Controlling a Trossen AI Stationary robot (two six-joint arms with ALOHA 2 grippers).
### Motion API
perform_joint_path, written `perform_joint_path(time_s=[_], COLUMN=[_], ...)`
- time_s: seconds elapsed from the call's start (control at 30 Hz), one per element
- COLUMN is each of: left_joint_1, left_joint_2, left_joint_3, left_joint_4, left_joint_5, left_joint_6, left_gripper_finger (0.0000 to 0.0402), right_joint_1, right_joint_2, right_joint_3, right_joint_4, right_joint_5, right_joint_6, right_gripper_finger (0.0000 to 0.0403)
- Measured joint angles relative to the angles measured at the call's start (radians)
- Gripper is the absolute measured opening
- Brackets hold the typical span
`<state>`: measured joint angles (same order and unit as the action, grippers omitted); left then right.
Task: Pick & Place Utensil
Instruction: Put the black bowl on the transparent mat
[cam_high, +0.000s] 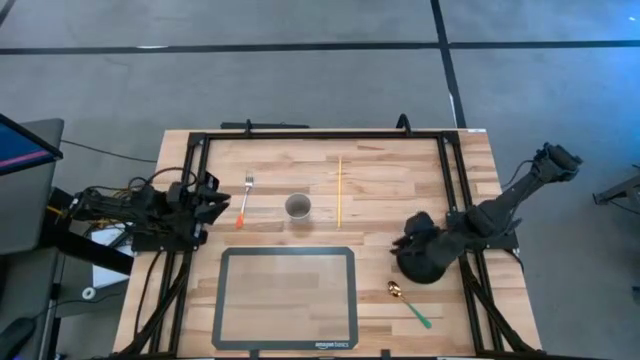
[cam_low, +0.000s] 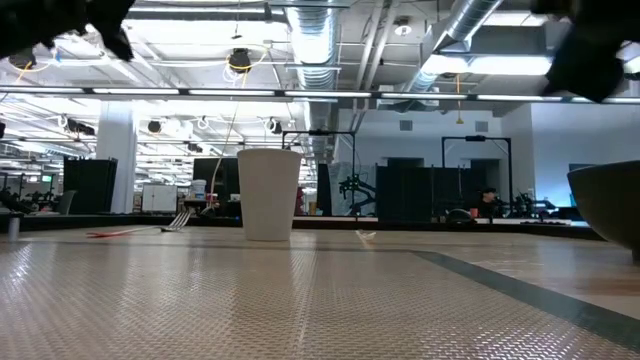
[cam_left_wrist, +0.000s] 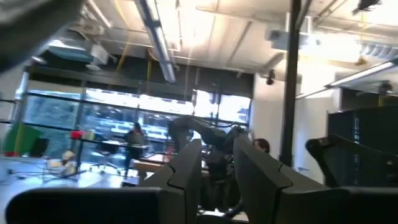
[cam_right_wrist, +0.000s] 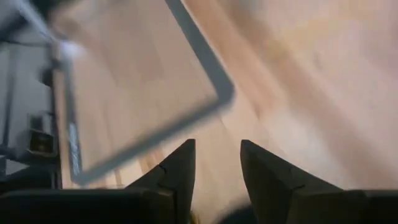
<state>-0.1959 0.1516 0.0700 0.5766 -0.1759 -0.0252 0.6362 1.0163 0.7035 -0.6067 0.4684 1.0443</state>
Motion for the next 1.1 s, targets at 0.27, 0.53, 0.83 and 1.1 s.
perform_joint_path(time_s=[0.27,0.53,0.83,1.1], left_joint_1=[0.000,0.000,0.001,0.002], left_joint_2=[0.434,0.690,0.692,0.689], left_joint_3=[0.308,0.461,0.467,0.467], left_joint_4=[-0.265,-0.293,-0.291,-0.292], left_joint_5=[0.001,-0.042,-0.114,-0.115], left_joint_6=[0.081,0.184,0.186,0.186], left_gripper_finger=[0.0094,0.0094,0.0094,0.0094], right_joint_1=[0.079,0.089,0.087,0.104], right_joint_2=[0.184,0.294,0.277,0.231], right_joint_3=[0.052,0.053,0.053,0.054], right_joint_4=[-0.162,-0.109,-0.115,-0.090], right_joint_5=[-0.143,-0.208,-0.210,-0.135], right_joint_6=[0.354,0.364,0.348,0.327], right_gripper_finger=[0.0119,0.0118,0.0118,0.0118])
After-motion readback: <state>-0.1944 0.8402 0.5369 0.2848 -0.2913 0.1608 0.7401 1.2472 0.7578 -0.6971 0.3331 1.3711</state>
